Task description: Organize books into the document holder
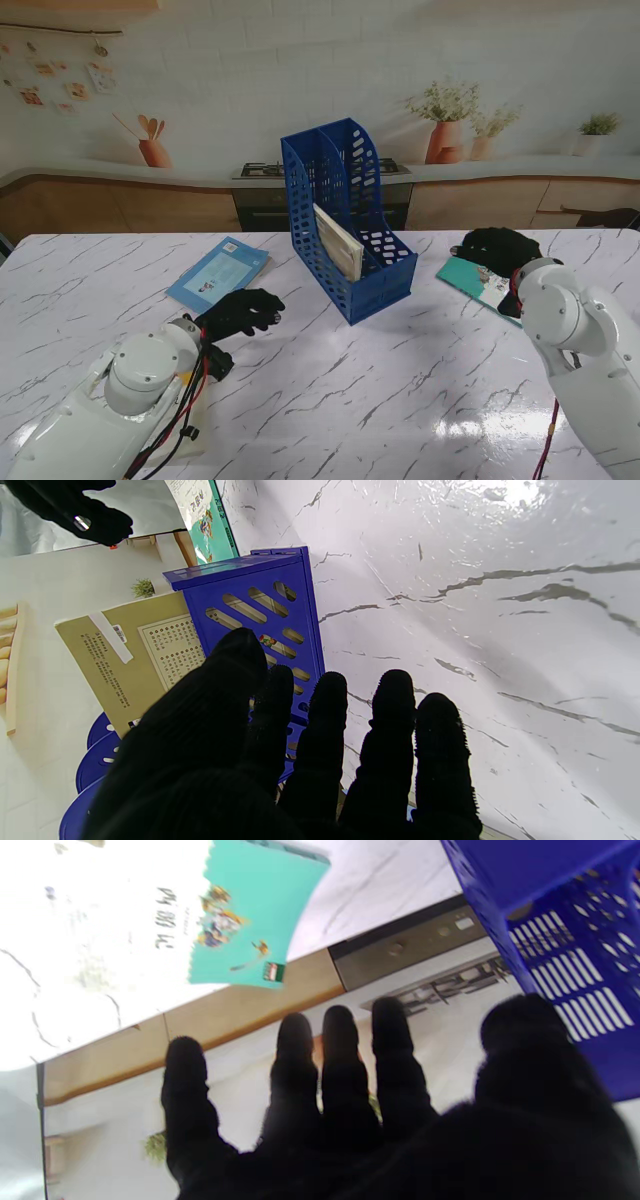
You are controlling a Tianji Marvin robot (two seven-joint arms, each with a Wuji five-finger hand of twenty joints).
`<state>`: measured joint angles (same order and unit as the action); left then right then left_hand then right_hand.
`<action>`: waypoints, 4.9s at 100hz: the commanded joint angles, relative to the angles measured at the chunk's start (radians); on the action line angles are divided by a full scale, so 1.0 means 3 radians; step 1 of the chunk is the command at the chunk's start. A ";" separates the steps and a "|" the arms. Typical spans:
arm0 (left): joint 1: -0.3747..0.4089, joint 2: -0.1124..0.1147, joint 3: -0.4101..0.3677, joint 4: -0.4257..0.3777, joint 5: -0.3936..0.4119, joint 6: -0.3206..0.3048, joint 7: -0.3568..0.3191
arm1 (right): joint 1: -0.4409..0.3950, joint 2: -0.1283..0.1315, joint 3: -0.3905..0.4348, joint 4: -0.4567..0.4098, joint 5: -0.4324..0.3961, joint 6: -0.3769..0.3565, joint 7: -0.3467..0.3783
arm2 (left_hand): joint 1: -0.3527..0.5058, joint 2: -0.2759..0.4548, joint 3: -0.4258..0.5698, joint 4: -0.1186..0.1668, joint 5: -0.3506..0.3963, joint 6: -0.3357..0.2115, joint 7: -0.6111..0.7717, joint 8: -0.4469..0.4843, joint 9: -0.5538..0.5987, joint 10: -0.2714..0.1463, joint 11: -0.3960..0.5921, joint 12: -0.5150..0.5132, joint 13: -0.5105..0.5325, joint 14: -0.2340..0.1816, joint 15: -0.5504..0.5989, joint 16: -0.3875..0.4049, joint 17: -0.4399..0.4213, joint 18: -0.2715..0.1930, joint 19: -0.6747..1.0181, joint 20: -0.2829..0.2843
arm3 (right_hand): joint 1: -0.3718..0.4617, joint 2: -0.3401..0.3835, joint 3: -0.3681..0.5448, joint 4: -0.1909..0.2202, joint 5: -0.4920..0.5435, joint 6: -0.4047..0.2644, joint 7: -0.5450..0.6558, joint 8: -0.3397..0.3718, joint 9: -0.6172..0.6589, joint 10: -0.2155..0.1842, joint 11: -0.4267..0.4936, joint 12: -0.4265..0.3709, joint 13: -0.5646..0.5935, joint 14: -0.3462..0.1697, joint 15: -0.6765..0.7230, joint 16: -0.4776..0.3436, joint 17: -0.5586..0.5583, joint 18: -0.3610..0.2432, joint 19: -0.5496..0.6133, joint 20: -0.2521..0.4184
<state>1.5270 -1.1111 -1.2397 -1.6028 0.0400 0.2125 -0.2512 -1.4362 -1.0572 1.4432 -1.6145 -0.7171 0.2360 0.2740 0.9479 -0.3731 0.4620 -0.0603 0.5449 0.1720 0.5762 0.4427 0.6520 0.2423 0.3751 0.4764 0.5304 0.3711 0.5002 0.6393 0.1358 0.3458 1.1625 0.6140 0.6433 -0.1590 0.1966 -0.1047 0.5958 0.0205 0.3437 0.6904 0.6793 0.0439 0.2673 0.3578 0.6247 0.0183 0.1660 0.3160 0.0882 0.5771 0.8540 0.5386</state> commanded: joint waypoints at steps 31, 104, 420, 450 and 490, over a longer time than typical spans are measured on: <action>-0.0002 -0.0018 0.0037 0.0031 -0.0046 -0.0044 -0.0034 | 0.0067 0.0048 -0.0023 0.0367 -0.0002 0.0032 0.0176 | 0.0023 0.0058 -0.0091 0.0076 -0.0005 -0.0003 0.0022 0.0003 -0.0080 0.0006 0.0035 -0.0023 -0.0045 -0.0033 0.0039 -0.0016 -0.0017 0.0032 -0.0032 -0.0003 | 0.0099 0.0165 -0.0110 0.0182 -0.0153 0.0085 -0.0085 -0.0107 -0.0221 -0.0071 -0.0072 -0.0116 -0.0219 -0.0232 -0.0116 -0.0171 -0.0094 -0.0830 -0.0138 -0.0167; -0.0087 -0.0032 0.0112 0.0118 -0.0091 -0.0021 -0.0030 | 0.0293 0.0102 -0.0203 0.1102 0.0065 -0.0014 0.0347 | 0.0019 0.0066 -0.0101 0.0074 -0.0005 -0.0002 0.0032 0.0005 -0.0079 0.0004 0.0041 -0.0019 -0.0043 -0.0033 0.0049 -0.0011 -0.0019 0.0036 -0.0024 0.0002 | 0.0018 0.0167 0.0018 0.0177 -0.0593 0.0160 -0.0270 -0.0394 -0.0920 -0.0165 -0.0049 -0.0602 -0.0934 -0.0490 -0.0128 -0.0589 -0.0494 -0.1912 -0.0272 -0.1232; -0.0067 -0.0044 0.0147 0.0192 -0.0143 -0.0043 -0.0013 | -0.0776 0.0066 -0.0092 0.0237 0.0160 -0.0465 0.0197 | 0.0116 0.0069 -0.0168 0.0074 0.0032 0.0023 0.0094 -0.0024 -0.0052 -0.0012 0.0069 -0.0014 -0.0021 -0.0020 0.0089 -0.0006 0.0004 0.0049 0.0030 0.0038 | -0.0221 -0.0435 0.0901 0.0099 0.0474 -0.0132 0.0447 -0.0059 0.0390 -0.0136 0.0370 0.0049 0.0452 0.0097 0.0349 0.0164 0.0159 -0.0606 0.0645 -0.0245; -0.0041 -0.0046 0.0128 0.0167 -0.0148 -0.0029 0.0000 | -0.0701 0.0050 -0.0257 0.0363 0.0456 -0.0441 0.0196 | 0.0123 0.0063 -0.0163 0.0074 0.0038 0.0025 0.0095 -0.0023 -0.0049 -0.0007 0.0069 -0.0014 -0.0019 -0.0021 0.0091 -0.0005 0.0004 0.0049 0.0031 0.0038 | 0.0248 -0.1201 0.1699 -0.0350 0.0815 -0.0332 0.1926 -0.0870 0.1261 -0.0077 0.0853 0.0214 0.1320 0.0136 0.1086 0.0350 0.1239 -0.0858 0.1251 -0.0090; -0.0013 -0.0052 0.0110 0.0168 -0.0194 -0.0062 0.0010 | -0.0650 0.0040 -0.0477 0.0320 0.0685 -0.0602 0.0195 | 0.0123 0.0071 -0.0169 0.0074 0.0036 0.0025 0.0092 -0.0024 -0.0047 -0.0006 0.0070 -0.0013 -0.0016 -0.0017 0.0095 -0.0005 0.0005 0.0048 0.0031 0.0039 | 0.0314 -0.1245 0.1859 -0.0389 0.1007 -0.0348 0.2023 -0.1013 0.1511 -0.0069 0.0787 0.0219 0.1532 0.0141 0.1029 0.0300 0.1444 -0.0918 0.1316 -0.0311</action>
<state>1.5165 -1.1197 -1.2096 -1.5526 -0.0080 0.2211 -0.2397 -1.6101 -1.0284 1.3395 -1.5424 -0.5269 0.0772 0.3212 0.9670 -0.3717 0.4384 -0.0603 0.5449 0.1739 0.5900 0.4426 0.6520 0.2426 0.3775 0.4764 0.5302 0.3711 0.5033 0.6393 0.1360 0.3462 1.1625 0.6140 0.7060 -0.5029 0.7249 -0.1695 0.8750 -0.0757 0.9278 0.4140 1.0914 -0.0571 0.5497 0.4383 1.1124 -0.0962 0.6327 0.5095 0.5175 0.4885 1.2235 0.4591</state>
